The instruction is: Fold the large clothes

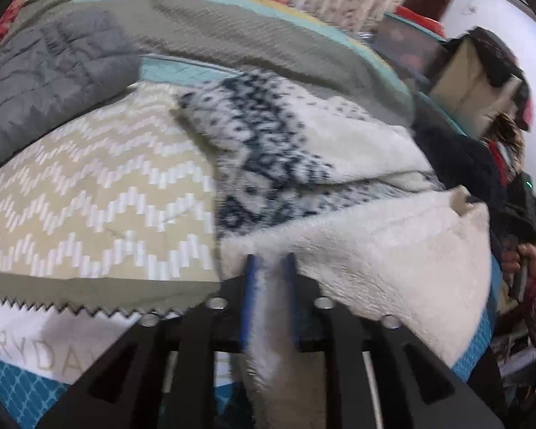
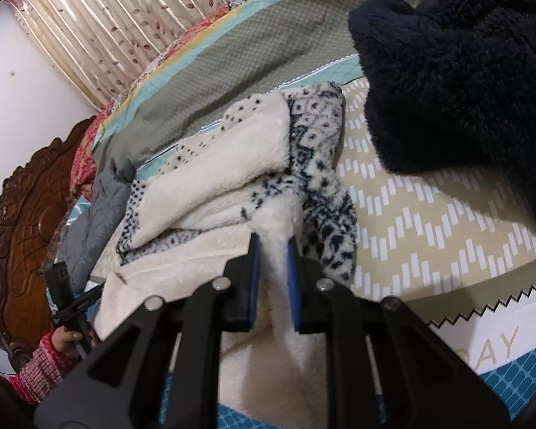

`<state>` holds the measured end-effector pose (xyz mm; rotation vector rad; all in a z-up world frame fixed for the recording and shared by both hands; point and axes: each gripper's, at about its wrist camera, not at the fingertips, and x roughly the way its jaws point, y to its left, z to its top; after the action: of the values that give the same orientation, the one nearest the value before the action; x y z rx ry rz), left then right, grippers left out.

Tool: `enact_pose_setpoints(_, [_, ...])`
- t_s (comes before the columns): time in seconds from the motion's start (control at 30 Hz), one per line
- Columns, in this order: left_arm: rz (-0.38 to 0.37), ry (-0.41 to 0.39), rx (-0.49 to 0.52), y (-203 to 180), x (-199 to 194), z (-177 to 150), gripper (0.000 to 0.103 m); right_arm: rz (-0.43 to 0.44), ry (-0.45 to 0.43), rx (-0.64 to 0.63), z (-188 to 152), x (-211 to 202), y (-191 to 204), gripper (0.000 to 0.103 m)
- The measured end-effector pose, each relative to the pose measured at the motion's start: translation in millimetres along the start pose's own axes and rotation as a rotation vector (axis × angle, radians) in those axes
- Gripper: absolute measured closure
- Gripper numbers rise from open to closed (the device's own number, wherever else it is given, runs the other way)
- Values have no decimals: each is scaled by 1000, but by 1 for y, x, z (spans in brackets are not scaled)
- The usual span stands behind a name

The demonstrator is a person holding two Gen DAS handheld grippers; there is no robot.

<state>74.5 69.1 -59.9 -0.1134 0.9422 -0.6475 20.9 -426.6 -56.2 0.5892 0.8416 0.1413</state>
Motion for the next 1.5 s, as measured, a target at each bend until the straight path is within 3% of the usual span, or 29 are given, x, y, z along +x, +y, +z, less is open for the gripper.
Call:
enact_pose_setpoints(0.03, [-51, 3, 3, 0, 0, 0, 19, 1, 0, -2, 0, 0, 0, 89])
enact_pose_setpoints(0.1, [-214, 32, -27, -1, 5, -2, -11, 1, 2, -12, -2, 0, 4, 89])
enact_pose_setpoints(0.27, [-151, 26, -3, -8, 13, -8, -11, 1, 7, -22, -4, 1, 10, 89])
enact_pose_setpoints(0.43, [-150, -23, -32, -8, 12, -14, -11, 0, 10, -20, -4, 2, 11, 88])
enact_pose_setpoints(0.5, [-157, 14, -57, -3, 11, -12, -11, 4, 14, -12, -4, 3, 11, 88])
enact_pose_setpoints(0.53, [-128, 46, -53, -3, 9, -11, -11, 7, 14, -11, -4, 3, 12, 88])
enact_pose_setpoints(0.57, [-50, 116, -51, -4, 10, -9, -11, 10, 14, -15, -4, 3, 13, 88])
enact_pose_setpoints(0.6, [-43, 152, -41, -4, 7, -9, -11, 13, 15, -22, -3, 3, 15, 88])
enact_pose_setpoints(0.67, [-18, 140, -24, -5, -7, -9, -11, 19, 15, -38, -3, 2, 17, 88])
enact_pose_setpoints(0.77, [-30, 142, -16, 0, -18, -1, -11, 23, 17, -43, -3, 2, 17, 88])
enact_pose_setpoints(0.9, [-57, 221, -76, 15, 2, 13, -11, 18, 14, -25, -5, 3, 14, 88])
enact_pose_setpoints(1.0, [-50, 238, -89, 14, 11, 19, -6, 13, 21, -20, -6, 4, 13, 88])
enact_pose_setpoints(1.07, [-39, 208, -67, 6, 4, 22, 10, 12, 24, -26, -6, 5, 13, 88])
enact_pose_setpoints(1.13, [17, 195, -30, -3, 0, 22, 36, 9, 25, -28, -5, 5, 12, 88])
enact_pose_setpoints(1.2, [60, 202, 4, -10, 0, 19, 49, 8, 22, -23, -4, 6, 11, 88])
enact_pose_setpoints(1.4, [77, 158, 5, -17, -11, 26, 68, 26, 20, -32, -6, 8, 16, 88])
enact_pose_setpoints(1.5, [58, 119, 14, -23, -21, 31, 70, 29, 26, -66, -7, 5, 22, 88])
